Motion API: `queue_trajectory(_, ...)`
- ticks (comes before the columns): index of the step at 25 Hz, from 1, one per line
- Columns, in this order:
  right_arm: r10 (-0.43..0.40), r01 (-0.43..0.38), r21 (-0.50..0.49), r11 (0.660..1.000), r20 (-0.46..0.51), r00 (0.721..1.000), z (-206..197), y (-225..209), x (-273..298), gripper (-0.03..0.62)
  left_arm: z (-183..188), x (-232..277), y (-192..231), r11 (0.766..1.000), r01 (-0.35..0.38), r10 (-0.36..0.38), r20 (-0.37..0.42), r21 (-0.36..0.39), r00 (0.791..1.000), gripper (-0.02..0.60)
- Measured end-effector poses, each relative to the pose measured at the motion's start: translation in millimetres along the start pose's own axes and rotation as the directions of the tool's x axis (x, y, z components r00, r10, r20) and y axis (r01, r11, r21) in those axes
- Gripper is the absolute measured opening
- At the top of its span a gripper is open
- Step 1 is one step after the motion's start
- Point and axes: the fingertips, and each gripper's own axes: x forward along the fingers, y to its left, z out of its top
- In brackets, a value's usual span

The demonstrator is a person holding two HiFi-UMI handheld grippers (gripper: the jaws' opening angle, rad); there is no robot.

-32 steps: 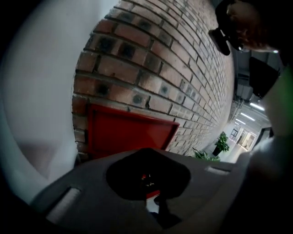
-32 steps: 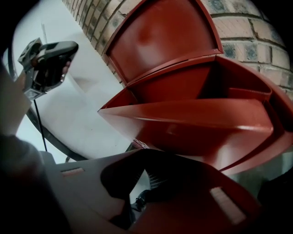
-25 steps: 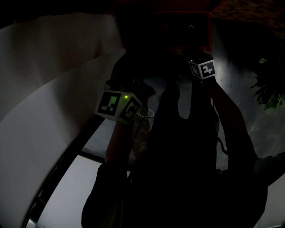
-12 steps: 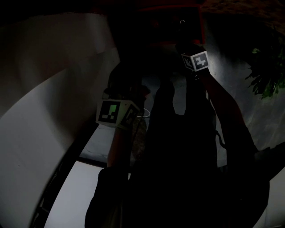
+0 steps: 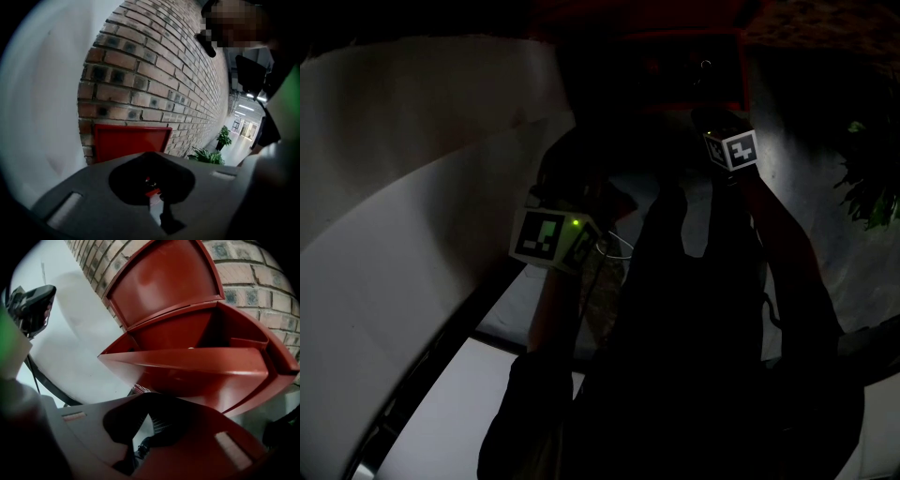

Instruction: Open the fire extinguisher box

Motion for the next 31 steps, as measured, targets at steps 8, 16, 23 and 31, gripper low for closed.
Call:
queue_trajectory(8,0.04,-0.04,-0.011,0.999,0.0,0.999,5.2,0.1,5.7,0.0,24.1,18.0,10.6,0.997,-0.022,0.021,0.011,0.071,1.0,0.003)
queue_trajectory(16,0.071,-0.071,0.015,0.997,0.01,0.997,4.9,2.8,6.0,0.0,23.7,28.9,-2.5,0.997,0.023,-0.022,-0.013,0.07,1.0,0.003)
queue_trajectory(23,0.068,-0.068,0.023,0.997,0.013,0.998,5.8,0.1,-0.2,0.0,31.3,35.9,-2.2,0.997,0.035,-0.034,-0.013,0.071,0.999,0.003)
queue_trajectory(31,0.062,-0.063,0.03,0.998,0.024,0.998,9.5,-12.1,-7.5,0.0,39.1,54.1,-9.0,0.993,0.05,-0.049,-0.012,0.104,0.999,0.003)
